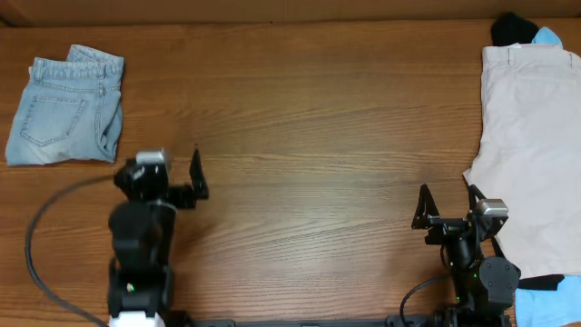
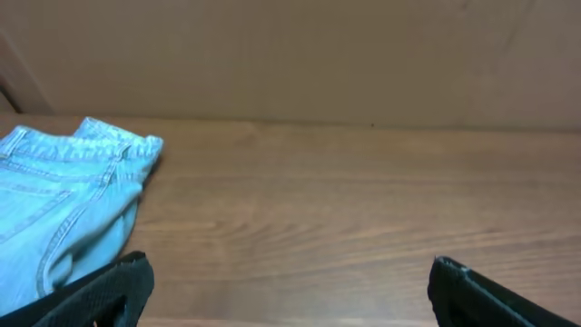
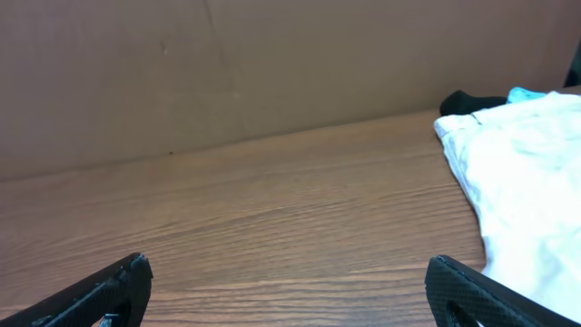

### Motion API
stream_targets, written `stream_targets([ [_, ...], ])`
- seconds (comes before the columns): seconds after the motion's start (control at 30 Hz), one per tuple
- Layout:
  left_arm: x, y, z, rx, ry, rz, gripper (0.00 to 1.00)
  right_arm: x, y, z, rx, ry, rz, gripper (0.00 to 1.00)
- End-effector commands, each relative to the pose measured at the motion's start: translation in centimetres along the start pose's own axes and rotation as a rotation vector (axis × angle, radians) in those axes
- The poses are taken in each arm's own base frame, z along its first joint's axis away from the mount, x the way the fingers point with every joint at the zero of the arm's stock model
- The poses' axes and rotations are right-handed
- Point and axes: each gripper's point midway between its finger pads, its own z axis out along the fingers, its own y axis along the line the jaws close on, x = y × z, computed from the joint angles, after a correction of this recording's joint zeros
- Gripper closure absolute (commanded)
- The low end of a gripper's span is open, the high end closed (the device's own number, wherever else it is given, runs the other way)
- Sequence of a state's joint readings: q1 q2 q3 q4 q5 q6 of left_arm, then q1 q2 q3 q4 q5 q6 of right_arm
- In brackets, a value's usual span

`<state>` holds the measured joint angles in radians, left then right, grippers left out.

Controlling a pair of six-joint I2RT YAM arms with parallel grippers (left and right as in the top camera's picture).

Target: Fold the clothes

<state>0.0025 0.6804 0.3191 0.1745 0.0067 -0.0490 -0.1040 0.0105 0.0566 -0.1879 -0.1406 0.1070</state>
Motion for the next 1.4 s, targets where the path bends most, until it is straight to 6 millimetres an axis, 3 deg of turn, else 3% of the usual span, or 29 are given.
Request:
stream_targets([
  [0.0,2.9,1.1,-2.0,-0.052,-0.054,0.010,0.00,-0.3,0.0,0.0,0.003,-0.013,-0.006,0.00],
  [0.33,3.6,2.1,-4.7,-0.100,-0.187,0.004,0.00,-0.3,0.0,0.0,0.003,-0.014,-0.006,0.00],
  [0.4,4.2,2.3,-4.8,-0.109,-0.165,0.004,0.00,-0.3,0.0,0.0,0.003,-0.014,-0.006,0.00],
  [0.47,6.2,2.4,-4.9,-0.113,-0.089,0.006,0.00,-0.3,0.0,0.0,0.003,-0.014,-0.006,0.00],
  [0.57,5.4,2.4,-5.2,-0.111,-0.126,0.022,0.00,-0.3,0.0,0.0,0.003,-0.014,-0.006,0.00],
  [1.37,5.5,2.2,-5.2,-0.101,-0.122,0.020,0.00,-0.3,0.0,0.0,0.003,-0.014,-0.006,0.00],
])
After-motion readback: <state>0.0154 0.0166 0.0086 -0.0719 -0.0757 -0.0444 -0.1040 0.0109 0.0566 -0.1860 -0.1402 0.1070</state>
